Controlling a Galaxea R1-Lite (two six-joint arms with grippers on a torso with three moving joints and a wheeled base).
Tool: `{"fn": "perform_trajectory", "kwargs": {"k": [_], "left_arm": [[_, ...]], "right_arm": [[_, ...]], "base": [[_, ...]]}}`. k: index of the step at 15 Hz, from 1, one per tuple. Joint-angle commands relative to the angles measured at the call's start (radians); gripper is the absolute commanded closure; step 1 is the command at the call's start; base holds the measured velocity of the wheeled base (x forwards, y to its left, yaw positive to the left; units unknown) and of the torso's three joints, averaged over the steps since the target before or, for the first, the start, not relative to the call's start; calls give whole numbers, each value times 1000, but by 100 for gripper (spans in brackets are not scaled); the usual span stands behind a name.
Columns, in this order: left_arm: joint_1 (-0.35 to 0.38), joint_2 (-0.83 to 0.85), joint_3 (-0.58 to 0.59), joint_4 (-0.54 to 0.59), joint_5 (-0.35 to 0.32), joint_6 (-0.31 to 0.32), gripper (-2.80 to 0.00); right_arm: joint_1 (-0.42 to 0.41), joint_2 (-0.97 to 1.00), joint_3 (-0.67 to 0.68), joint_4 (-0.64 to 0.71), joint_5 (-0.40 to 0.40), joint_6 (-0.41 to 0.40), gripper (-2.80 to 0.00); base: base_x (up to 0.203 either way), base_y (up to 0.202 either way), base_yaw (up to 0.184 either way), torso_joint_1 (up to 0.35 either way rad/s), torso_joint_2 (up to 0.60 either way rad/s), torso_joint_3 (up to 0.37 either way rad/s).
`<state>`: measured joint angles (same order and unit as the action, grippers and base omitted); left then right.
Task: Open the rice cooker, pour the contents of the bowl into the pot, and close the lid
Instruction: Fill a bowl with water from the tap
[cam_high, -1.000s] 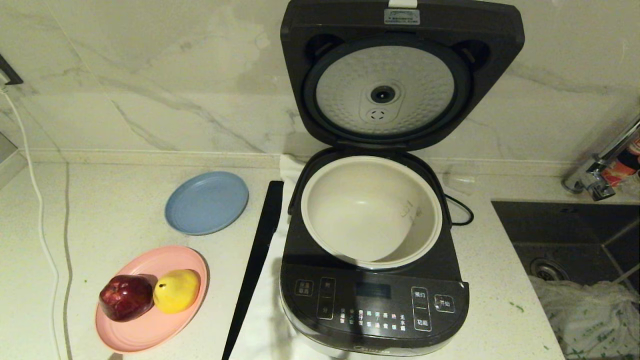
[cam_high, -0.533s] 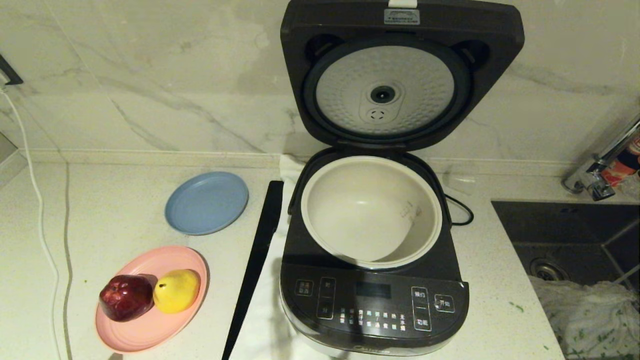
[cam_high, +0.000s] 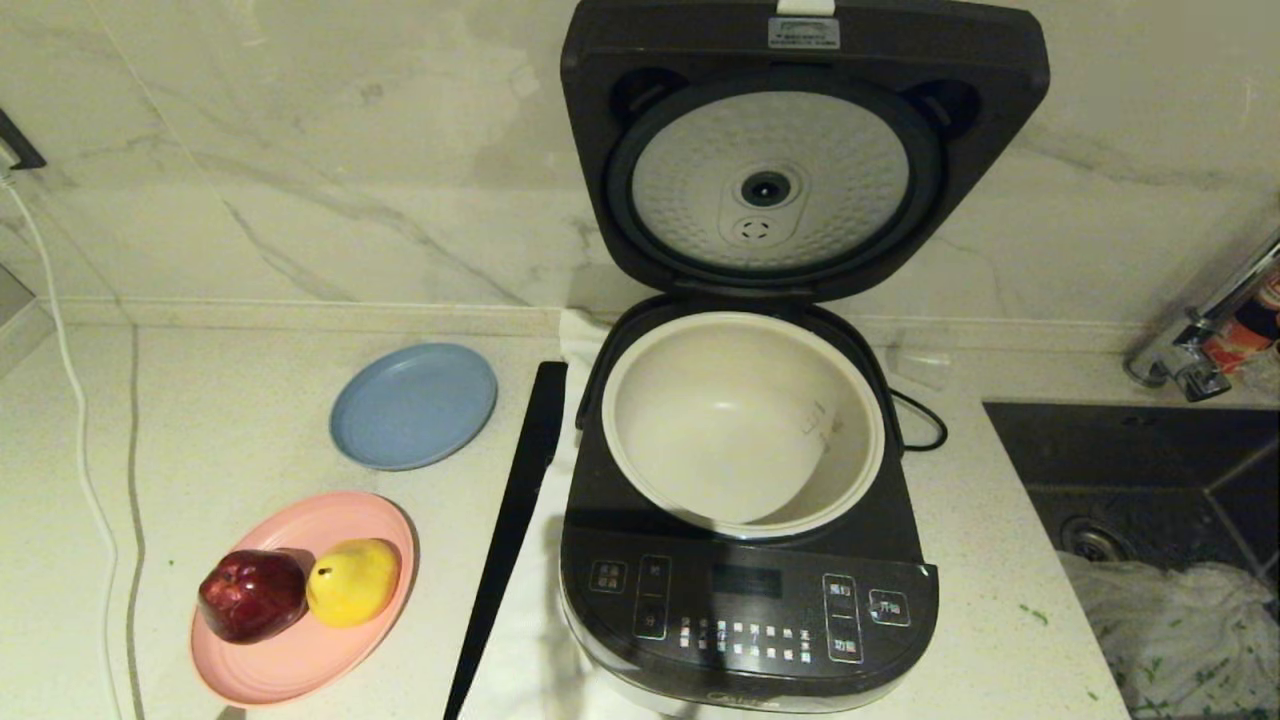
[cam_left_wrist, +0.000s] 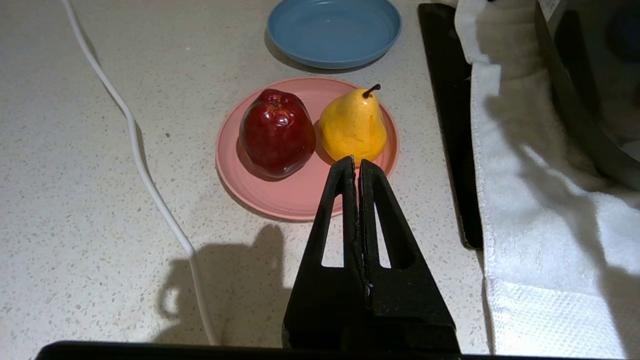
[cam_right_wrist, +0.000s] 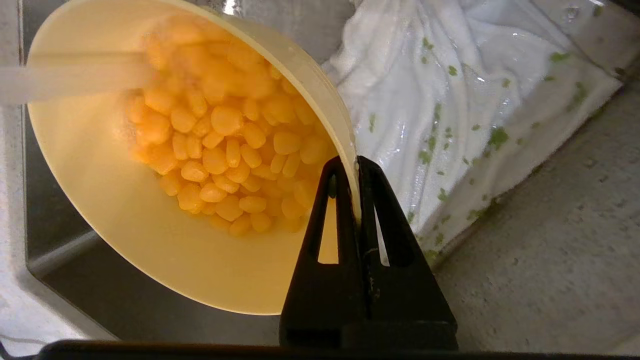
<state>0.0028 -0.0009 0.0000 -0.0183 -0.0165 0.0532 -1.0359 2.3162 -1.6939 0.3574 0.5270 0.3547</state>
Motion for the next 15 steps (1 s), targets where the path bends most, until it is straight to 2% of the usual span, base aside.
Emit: {"fn": "perform_trajectory", "kwargs": {"k": [1, 6, 9, 12, 15], "left_arm": [[0, 1, 8, 0, 0, 0, 0], [0, 1, 8, 0, 0, 0, 0], [0, 1, 8, 0, 0, 0, 0], [0, 1, 8, 0, 1, 0, 0], [0, 1, 8, 0, 0, 0, 0]], "right_arm": [[16, 27, -31, 3, 4, 6, 0], [30, 42, -60, 21, 4, 22, 0], [33, -2, -48, 115, 4, -8, 0], [52, -81, 44, 179, 4, -94, 0], [106, -192, 172, 183, -5, -111, 0]], "base": [[0, 0, 0, 0, 0, 0], [0, 0, 0, 0, 0, 0], [0, 0, 0, 0, 0, 0], [0, 0, 0, 0, 0, 0], [0, 0, 0, 0, 0, 0]]}}
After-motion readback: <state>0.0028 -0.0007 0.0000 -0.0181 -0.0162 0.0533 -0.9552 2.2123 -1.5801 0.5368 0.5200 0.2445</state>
